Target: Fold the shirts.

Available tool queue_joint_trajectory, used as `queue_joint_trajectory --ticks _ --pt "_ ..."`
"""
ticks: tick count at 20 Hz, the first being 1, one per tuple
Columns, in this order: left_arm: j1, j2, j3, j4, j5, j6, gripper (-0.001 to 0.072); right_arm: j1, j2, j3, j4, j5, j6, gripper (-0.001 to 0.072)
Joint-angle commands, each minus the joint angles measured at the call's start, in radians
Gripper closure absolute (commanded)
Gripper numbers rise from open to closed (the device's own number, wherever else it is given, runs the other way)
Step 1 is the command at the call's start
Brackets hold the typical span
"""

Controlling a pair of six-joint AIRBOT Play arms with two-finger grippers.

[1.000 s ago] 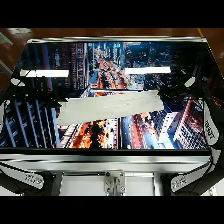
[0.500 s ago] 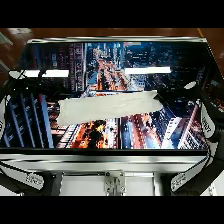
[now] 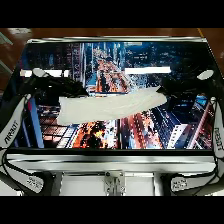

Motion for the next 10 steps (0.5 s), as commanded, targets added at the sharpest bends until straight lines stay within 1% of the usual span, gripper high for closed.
queue_joint_trajectory --ticks 1,3,4,6,8,9,10 --pt "-0.187 -0.054 0.001 -0.059 0.167 0.002 0.0664 0.000 0.174 0.001 0.010 0.121 0.065 0.0643" --pt "-0.286 -0.104 0.002 -0.150 0.237 -0.002 0.0664 0.000 0.271 0.001 0.002 0.200 0.111 0.0643" --pt "-0.335 -0.130 0.002 -0.201 0.267 -0.001 0.0664 0.000 0.318 0.001 -0.009 0.228 0.154 0.0643" --pt "-0.428 -0.178 0.002 -0.336 0.328 0.044 0.0664 0.000 0.393 0.001 -0.011 0.274 0.209 0.0643" --pt "-0.518 -0.225 0.003 -0.466 0.383 0.055 0.0664 0.000 0.452 0.001 -0.013 0.295 0.252 0.0643" --pt "-0.554 -0.252 0.018 -0.498 0.379 0.067 0.0664 0.000 0.473 0.001 -0.015 0.294 0.266 0.0643" --pt "-0.580 -0.282 0.048 -0.508 0.341 0.090 0.0664 0.000 0.489 0.001 -0.026 0.294 0.279 0.0643"
